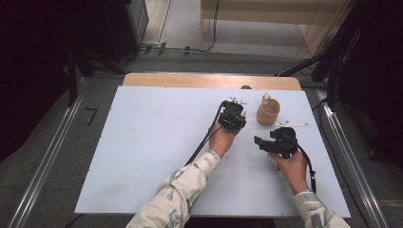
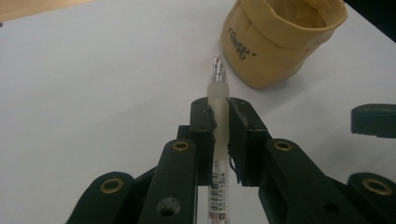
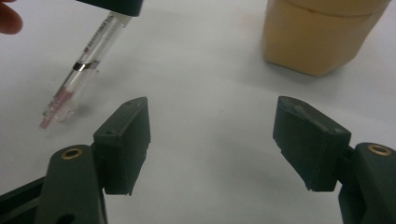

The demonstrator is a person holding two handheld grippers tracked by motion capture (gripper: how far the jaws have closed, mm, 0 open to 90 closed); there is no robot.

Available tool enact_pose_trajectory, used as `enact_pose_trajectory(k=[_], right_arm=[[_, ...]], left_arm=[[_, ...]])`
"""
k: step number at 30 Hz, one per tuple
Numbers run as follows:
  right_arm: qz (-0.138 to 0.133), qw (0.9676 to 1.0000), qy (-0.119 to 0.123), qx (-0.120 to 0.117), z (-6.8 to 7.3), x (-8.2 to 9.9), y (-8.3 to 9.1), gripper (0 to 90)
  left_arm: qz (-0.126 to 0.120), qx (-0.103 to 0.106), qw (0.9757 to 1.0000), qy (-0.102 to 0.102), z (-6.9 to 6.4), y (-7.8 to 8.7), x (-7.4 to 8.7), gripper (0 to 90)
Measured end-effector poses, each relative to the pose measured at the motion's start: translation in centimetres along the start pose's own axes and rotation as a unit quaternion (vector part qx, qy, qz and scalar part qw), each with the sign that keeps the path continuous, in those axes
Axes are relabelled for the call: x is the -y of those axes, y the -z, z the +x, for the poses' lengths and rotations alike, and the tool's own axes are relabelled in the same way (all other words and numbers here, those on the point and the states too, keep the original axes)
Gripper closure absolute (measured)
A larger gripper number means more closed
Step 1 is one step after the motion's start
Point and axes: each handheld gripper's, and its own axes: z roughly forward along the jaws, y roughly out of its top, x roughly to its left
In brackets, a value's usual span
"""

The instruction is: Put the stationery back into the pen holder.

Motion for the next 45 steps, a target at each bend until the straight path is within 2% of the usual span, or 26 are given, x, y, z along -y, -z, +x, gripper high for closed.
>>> enact_pose_trajectory(k=[9,18,24,31,35,42,45], right_arm=[[0.001,0.9999,-0.003,-0.015,0.9,-0.5,-0.9,26.9],[-0.014,0.9988,-0.032,-0.035,1.2,-1.3,-1.3,28.1],[-0.018,0.9984,-0.038,-0.038,1.2,-1.6,-1.6,30.4],[-0.02,0.9979,-0.048,-0.039,0.8,-1.6,-1.6,38.7],[-0.021,0.9978,-0.046,-0.044,0.8,-1.6,-1.7,45.3],[-0.024,0.9963,-0.053,-0.062,0.7,-1.6,-1.8,64.2],[-0.021,0.9961,-0.057,-0.064,0.6,-1.5,-1.8,68.3]], left_arm=[[0.001,0.008,1.0,0.006,-0.9,-0.8,-0.3,80.7],[-0.007,0.021,0.9997,0.005,-2.3,-0.9,-1.1,80.7],[-0.007,0.032,0.9994,0.009,-3.1,-1.0,-1.2,80.6],[-0.005,0.039,0.9992,0.009,-3.5,-1.0,-1.3,80.6],[-0.005,0.044,0.999,0.012,-3.6,-0.9,-1.3,80.5],[-0.004,0.048,0.9988,0.006,-4.0,-0.7,-1.3,80.4],[-0.004,0.048,0.9988,0.004,-4.0,-0.5,-1.3,80.0]])
